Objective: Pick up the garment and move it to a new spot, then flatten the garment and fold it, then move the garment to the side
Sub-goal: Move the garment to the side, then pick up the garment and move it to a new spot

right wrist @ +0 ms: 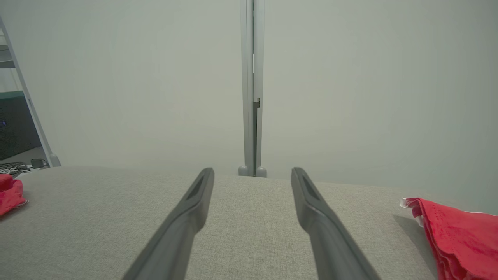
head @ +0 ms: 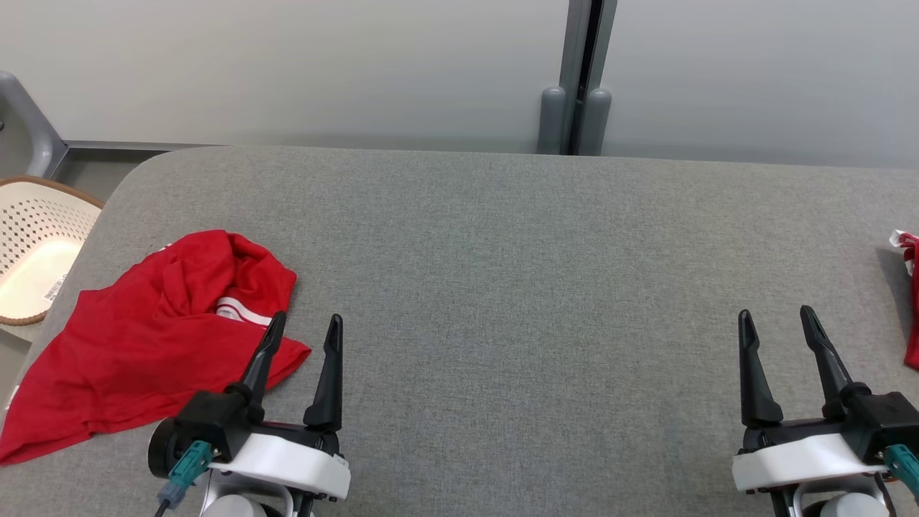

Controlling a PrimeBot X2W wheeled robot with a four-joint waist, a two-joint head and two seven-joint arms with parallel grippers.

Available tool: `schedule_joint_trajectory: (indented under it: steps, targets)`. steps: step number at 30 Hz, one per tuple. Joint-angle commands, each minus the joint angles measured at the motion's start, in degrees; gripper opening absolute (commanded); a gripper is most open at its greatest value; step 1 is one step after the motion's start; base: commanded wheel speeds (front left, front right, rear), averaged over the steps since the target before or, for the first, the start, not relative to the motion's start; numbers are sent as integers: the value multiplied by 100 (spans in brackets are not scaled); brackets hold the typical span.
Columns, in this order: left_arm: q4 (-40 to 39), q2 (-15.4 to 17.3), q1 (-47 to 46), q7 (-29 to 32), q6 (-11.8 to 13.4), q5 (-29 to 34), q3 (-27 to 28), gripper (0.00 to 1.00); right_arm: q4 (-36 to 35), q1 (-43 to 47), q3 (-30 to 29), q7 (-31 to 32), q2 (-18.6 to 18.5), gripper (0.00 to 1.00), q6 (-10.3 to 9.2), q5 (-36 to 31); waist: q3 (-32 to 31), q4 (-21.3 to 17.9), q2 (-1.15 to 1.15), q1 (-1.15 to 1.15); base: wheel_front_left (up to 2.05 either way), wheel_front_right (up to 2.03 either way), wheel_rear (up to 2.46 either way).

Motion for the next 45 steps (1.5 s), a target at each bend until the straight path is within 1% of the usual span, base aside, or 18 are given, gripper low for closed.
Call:
schedule_joint_trajectory:
  steps: [1,19,26,30,38,39,45]
  targets:
    - [11,18,14,1,21,1,5,100,20,38,-10,-6,-3,100,-10,1,-2,4,0,0,0,0,0]
    - [110,18,-57,1,-17,-21,-46,100,27,-23,-63,-6,20,100,-10,8,59,25,0,0,0,0,0]
    - [120,19,-112,1,-15,4,-42,100,23,-11,-48,-6,22,100,-10,120,114,160,0,0,0,0,0]
    - [130,20,-149,1,1,-11,-50,100,31,33,23,-6,21,100,-10,149,150,433,0,0,0,0,0]
    - [135,20,-33,1,50,-14,89,100,85,6,325,-6,21,100,-10,118,111,1237,0,0,0,0,0]
    - [135,20,-33,1,50,-14,89,100,85,6,325,-6,21,100,-10,118,111,1237,0,0,0,0,0]
    - [148,19,23,1,6,80,226,100,157,-22,484,-6,19,100,-10,200,36,1872,0,0,0,0,0]
